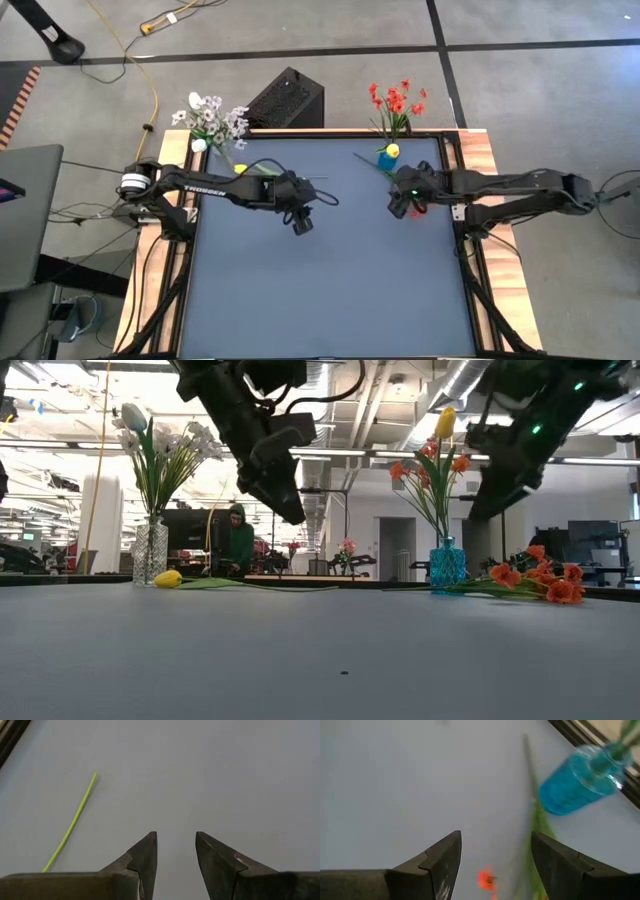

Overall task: Sort flowers into vase by color
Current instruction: Put the orange flowers into the blue vase

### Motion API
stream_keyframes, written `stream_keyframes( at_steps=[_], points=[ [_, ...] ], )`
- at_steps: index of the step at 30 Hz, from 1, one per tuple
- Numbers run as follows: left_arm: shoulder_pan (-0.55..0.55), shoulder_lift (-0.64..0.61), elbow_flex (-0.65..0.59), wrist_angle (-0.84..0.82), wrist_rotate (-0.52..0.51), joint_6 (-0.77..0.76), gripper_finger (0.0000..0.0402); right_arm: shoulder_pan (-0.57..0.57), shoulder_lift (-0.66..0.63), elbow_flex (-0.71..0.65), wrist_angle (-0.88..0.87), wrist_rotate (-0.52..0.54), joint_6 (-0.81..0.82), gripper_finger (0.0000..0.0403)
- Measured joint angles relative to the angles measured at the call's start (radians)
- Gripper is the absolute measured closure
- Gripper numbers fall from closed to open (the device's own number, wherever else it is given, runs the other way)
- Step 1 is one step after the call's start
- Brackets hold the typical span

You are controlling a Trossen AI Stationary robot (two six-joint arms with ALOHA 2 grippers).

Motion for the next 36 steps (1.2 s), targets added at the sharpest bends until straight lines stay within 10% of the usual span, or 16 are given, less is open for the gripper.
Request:
stream_keyframes(
  at_steps=[19, 32, 36],
  points=[
    [-0.023, 0.000, 0.000, -0.031, 0.001, -0.116, 0.0278, -0.331, 0.437, 0.000, 0.175, -0.136, -0.105, 0.0148],
    [-0.063, 0.000, 0.000, -0.035, -0.007, -0.150, 0.0278, -0.225, 0.435, -0.001, 0.072, -0.269, -0.109, 0.0374],
    [-0.064, 0.000, 0.000, -0.027, 0.035, -0.112, 0.0278, -0.114, 0.342, -0.001, 0.071, -0.296, -0.109, 0.0377]
  ],
)
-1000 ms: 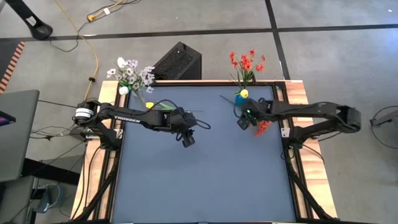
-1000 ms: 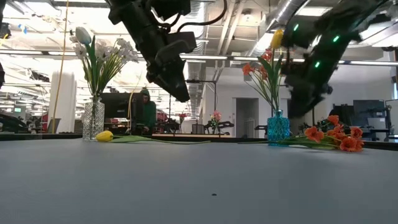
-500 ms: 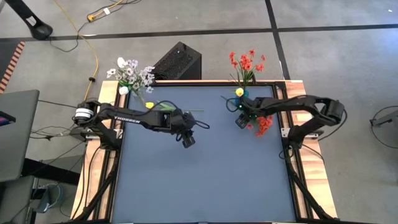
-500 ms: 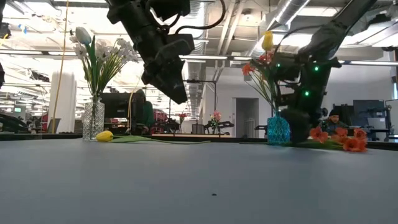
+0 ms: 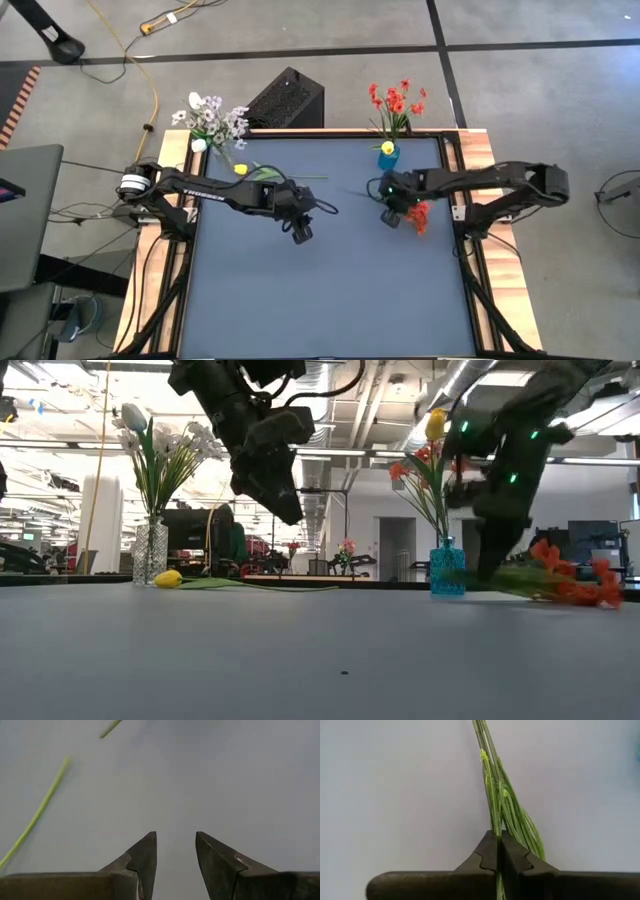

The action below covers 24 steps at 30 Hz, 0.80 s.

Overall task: Sort flowers into vase by color
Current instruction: Put the orange flowers into the blue vase

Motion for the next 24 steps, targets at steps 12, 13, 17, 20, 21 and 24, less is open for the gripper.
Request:
stream_keyframes(
  at_steps=[12, 13, 17, 20, 21, 24],
  points=[
    [0.000, 0.000, 0.000, 0.225, 0.159, 0.056, 0.0278, 0.437, -0.084, 0.002, 0.075, 0.154, -0.007, 0.0379],
    [0.004, 0.000, 0.000, 0.248, 0.200, 0.039, 0.0278, 0.463, -0.074, 0.002, 0.074, 0.179, -0.008, 0.0379],
    [0.051, 0.009, 0.000, 0.270, 0.414, -0.134, 0.0278, 0.546, -0.047, 0.006, 0.072, 0.249, -0.031, 0.0379],
    [0.100, 0.053, 0.000, 0.266, 0.574, -0.331, 0.0278, 0.595, -0.023, 0.037, 0.072, 0.318, -0.128, 0.0379],
    [0.110, 0.070, 0.000, 0.277, 0.619, -0.382, 0.0278, 0.607, -0.012, 0.054, 0.074, 0.348, -0.169, 0.0379],
    [0.120, 0.131, 0.000, 0.348, 0.751, -0.464, 0.0278, 0.624, 0.026, 0.116, 0.075, 0.410, -0.298, 0.0379]
  ],
)
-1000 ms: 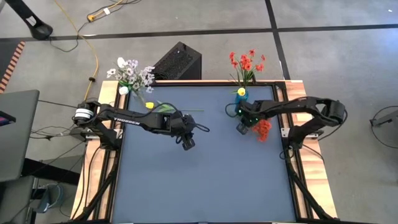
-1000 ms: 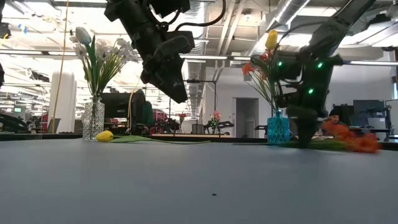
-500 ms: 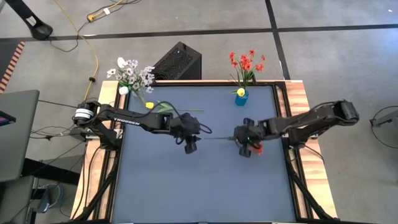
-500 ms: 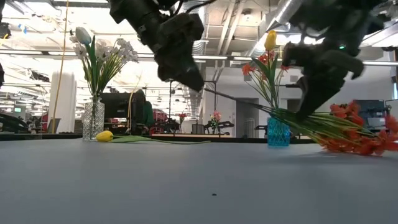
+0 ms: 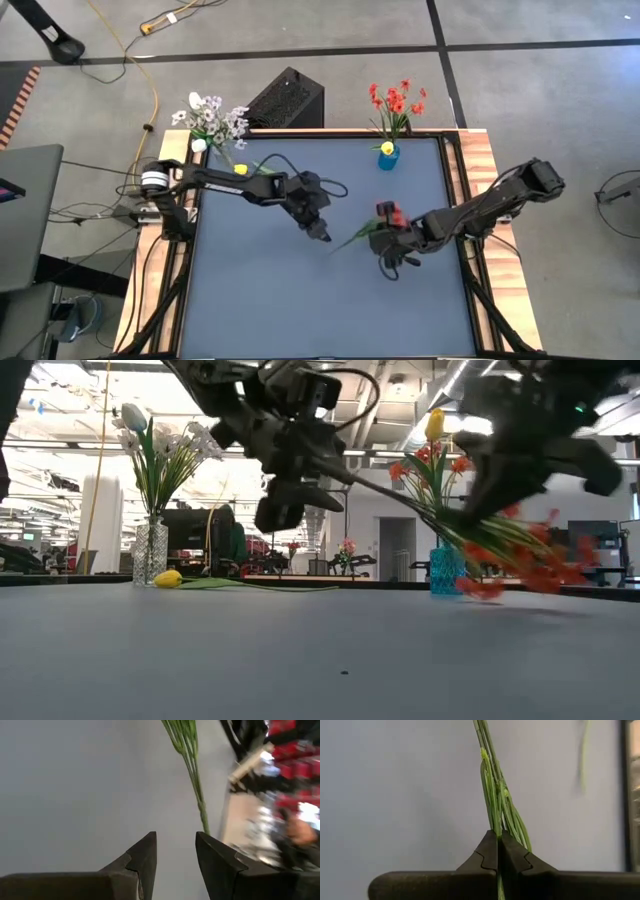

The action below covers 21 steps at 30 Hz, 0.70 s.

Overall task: Sort flowers into vase by color
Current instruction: Put the orange flowers into the blue vase

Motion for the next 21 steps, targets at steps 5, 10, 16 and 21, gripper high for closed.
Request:
stream_keyframes(
  at_steps=[5, 10, 16, 21],
  points=[
    [-0.021, 0.070, 0.000, 0.127, 0.130, -0.077, 0.0278, -0.011, 0.069, 0.088, -0.006, 0.057, -0.111, 0.0379],
    [-0.046, 0.084, 0.000, 0.186, 0.134, -0.098, 0.0278, -0.029, 0.126, 0.131, -0.011, 0.060, -0.152, 0.0379],
    [-0.056, 0.084, 0.000, 0.173, 0.111, -0.088, 0.0282, -0.029, 0.158, 0.145, -0.009, 0.061, -0.155, 0.0379],
    [-0.066, 0.084, 0.000, 0.153, 0.092, -0.041, 0.0343, -0.027, 0.159, 0.145, -0.006, 0.061, -0.155, 0.0376]
  ],
)
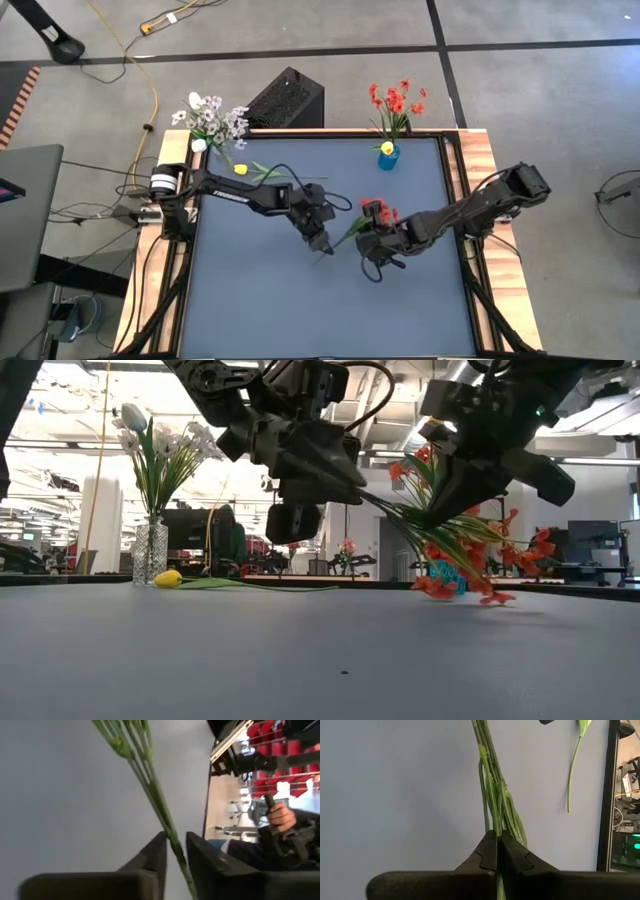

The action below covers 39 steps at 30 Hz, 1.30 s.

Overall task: Sort flowers into vase by color
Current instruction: Put the orange flowers into the blue vase

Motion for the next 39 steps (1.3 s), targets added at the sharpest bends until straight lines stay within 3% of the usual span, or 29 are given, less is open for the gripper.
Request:
stream_keyframes(
  at_steps=[2, 4, 8, 18, 24, 30, 36, 39],
  points=[
    [-0.007, 0.000, 0.000, -0.021, -0.016, 0.032, 0.0381, 0.000, -0.004, 0.000, 0.003, 0.001, 0.001, 0.0368],
    [-0.014, 0.000, 0.000, -0.043, -0.035, 0.063, 0.0392, 0.001, -0.009, 0.000, 0.013, 0.001, 0.000, 0.0358],
    [-0.029, 0.000, 0.000, -0.073, -0.118, 0.105, 0.0397, 0.016, -0.016, 0.000, 0.008, -0.002, -0.004, 0.0347],
    [-0.028, 0.000, 0.000, -0.081, -0.172, 0.113, 0.0400, 0.111, -0.062, 0.040, -0.063, 0.000, -0.077, 0.0341],
    [-0.023, 0.000, 0.000, -0.081, -0.181, 0.115, 0.0401, 0.150, -0.146, 0.040, -0.081, -0.005, -0.026, 0.0308],
    [-0.012, -0.001, 0.000, -0.076, -0.197, 0.140, 0.0401, 0.149, -0.241, 0.040, -0.079, -0.022, 0.245, 0.0236],
    [-0.012, -0.026, 0.001, 0.047, -0.245, 0.137, 0.0401, 0.148, -0.362, 0.040, -0.103, -0.240, 0.629, 0.0178],
    [-0.012, -0.051, 0.001, 0.088, -0.301, 0.129, 0.0401, 0.164, -0.438, 0.038, -0.143, -0.266, 0.753, 0.0173]
  ],
)
